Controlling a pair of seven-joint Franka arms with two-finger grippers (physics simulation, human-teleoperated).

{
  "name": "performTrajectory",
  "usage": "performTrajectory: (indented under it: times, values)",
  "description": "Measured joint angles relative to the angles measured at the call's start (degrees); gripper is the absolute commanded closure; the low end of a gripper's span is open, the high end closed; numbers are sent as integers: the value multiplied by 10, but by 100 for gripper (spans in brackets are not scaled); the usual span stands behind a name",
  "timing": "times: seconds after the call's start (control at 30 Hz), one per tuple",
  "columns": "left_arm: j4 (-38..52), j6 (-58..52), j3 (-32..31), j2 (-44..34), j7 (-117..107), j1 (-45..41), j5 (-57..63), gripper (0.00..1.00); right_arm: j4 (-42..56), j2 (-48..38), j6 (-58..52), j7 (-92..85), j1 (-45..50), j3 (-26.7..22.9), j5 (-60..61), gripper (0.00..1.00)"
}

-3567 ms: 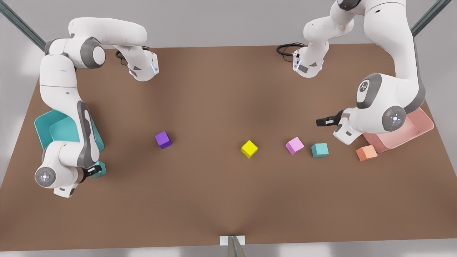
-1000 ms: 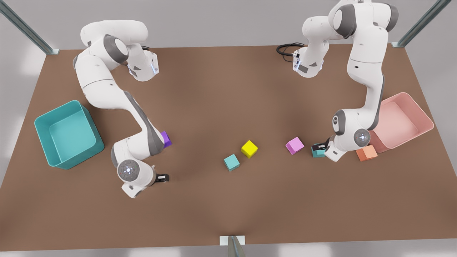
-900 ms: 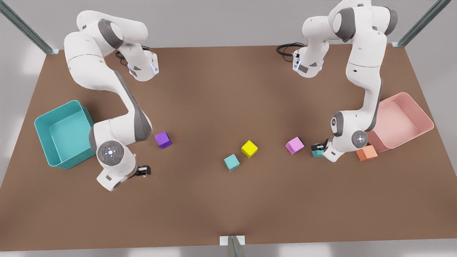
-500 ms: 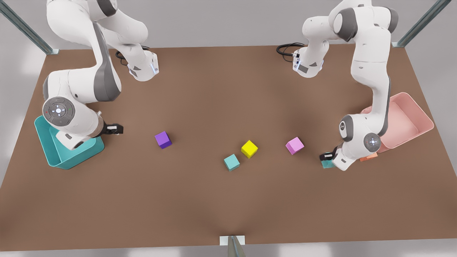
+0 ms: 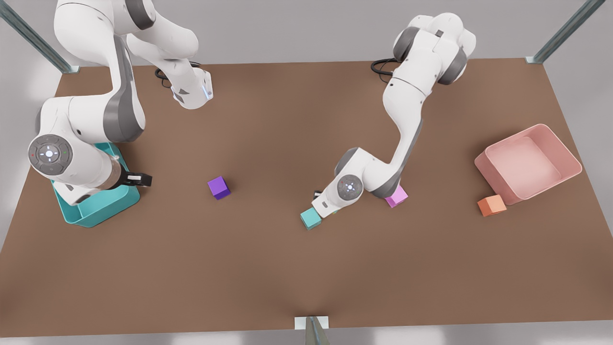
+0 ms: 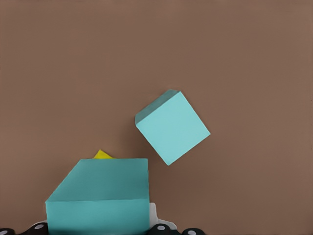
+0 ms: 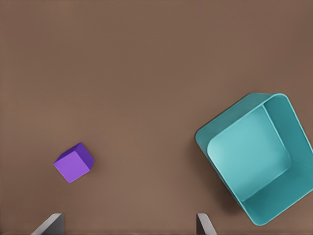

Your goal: Stack the two blue cubes on top of each other

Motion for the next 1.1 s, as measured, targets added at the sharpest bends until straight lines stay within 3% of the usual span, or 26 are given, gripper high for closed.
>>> performTrajectory:
  times: [0.17,0.4,0.43,0.47,0.5,0.77,0.97,1.1]
  values:
    - [88,6,-7,53,-84,-17,-1,39,3,-1,-5,4,-1,-1,2,0]
    - [124,9,-7,82,-173,-25,-1,37,6,0,-12,7,-1,0,4,0]
    - [126,9,-7,84,-183,-25,-2,33,7,0,-12,8,-1,0,4,0]
    - [128,9,-7,86,-193,-25,-2,12,7,0,-13,8,-1,0,4,0]
    - [128,10,-7,89,-202,-25,-3,0,7,0,-13,8,-1,0,4,0]
    - [130,9,-8,92,-259,-26,-5,0,7,0,-15,11,-1,0,5,0]
    - [130,-64,-29,10,-294,-19,-5,0,7,0,-16,12,-1,-1,12,0]
    - [127,-219,-30,-139,-264,160,57,0,4,-3,-13,12,-14,0,26,0]
